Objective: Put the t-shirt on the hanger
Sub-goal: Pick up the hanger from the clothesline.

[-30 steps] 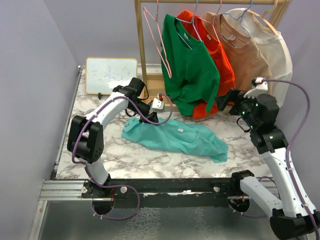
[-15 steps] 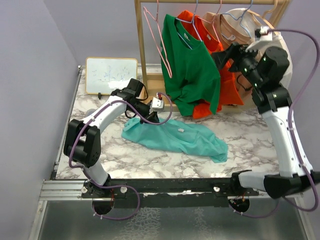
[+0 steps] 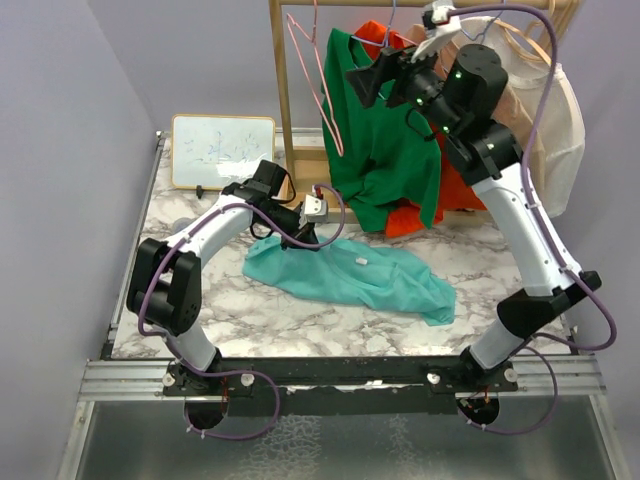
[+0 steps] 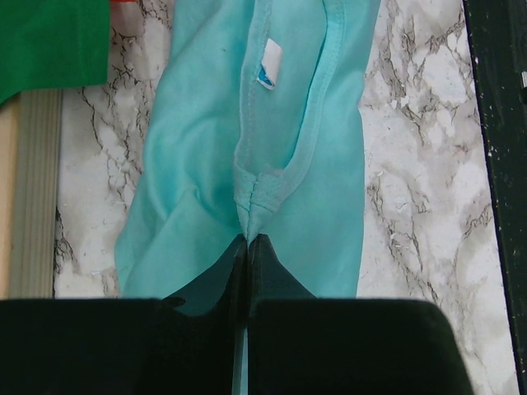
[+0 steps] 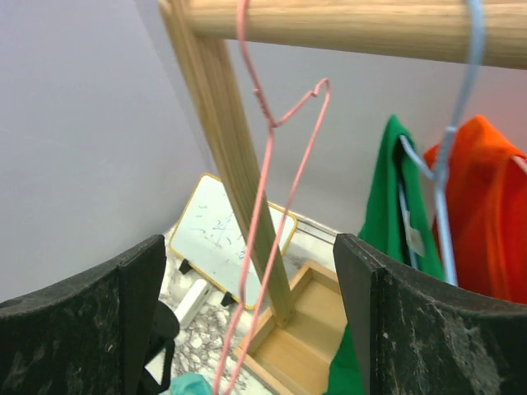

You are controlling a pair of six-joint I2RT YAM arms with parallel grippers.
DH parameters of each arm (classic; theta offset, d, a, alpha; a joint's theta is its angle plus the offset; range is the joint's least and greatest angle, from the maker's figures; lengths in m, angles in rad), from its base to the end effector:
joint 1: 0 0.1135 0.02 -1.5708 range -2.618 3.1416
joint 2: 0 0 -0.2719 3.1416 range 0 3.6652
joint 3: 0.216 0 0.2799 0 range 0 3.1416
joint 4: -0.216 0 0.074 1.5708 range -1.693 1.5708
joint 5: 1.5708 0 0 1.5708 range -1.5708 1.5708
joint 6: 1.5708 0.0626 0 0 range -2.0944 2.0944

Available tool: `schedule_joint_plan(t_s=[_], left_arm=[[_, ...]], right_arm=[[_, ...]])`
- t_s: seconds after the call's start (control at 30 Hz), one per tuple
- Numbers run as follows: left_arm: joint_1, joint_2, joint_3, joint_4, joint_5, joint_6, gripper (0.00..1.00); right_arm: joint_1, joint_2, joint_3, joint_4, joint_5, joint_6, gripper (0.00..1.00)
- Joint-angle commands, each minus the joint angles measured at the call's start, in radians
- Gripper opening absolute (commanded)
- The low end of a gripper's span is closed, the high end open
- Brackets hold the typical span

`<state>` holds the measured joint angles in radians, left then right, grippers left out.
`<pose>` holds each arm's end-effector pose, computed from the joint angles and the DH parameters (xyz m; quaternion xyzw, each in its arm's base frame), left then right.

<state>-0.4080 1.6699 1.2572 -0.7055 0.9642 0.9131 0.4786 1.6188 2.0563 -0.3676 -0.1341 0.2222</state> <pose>0.3186 -0.1938 0.2307 0.6119 0.6180 -0.3878 0.3054 0.3432 0.1875 0.5648 -0.1356 0.6686 0.2934 0.6697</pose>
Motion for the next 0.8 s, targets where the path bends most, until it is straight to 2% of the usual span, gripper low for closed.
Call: schedule_joint_plan(t_s=[0.0,0.17,0.77], left_arm=[[-0.002,-0.047,-0.013,0.025,0.017,-0.025,0.0],[-0.002,-0.054,-0.023,0.023,0.02,-0.031,0.0],[-0.002,-0.039,-0.032,0.044,0.038,-0.05,0.0]], right_arm=[[0.062,0.081,0.058,-0.033,0.142,-0.05,0.83],[0.073,0.142,0.048,0.003,0.178,-0.036,0.84],[0.081,0.226,0.038,0.074,0.116,0.004,0.85]])
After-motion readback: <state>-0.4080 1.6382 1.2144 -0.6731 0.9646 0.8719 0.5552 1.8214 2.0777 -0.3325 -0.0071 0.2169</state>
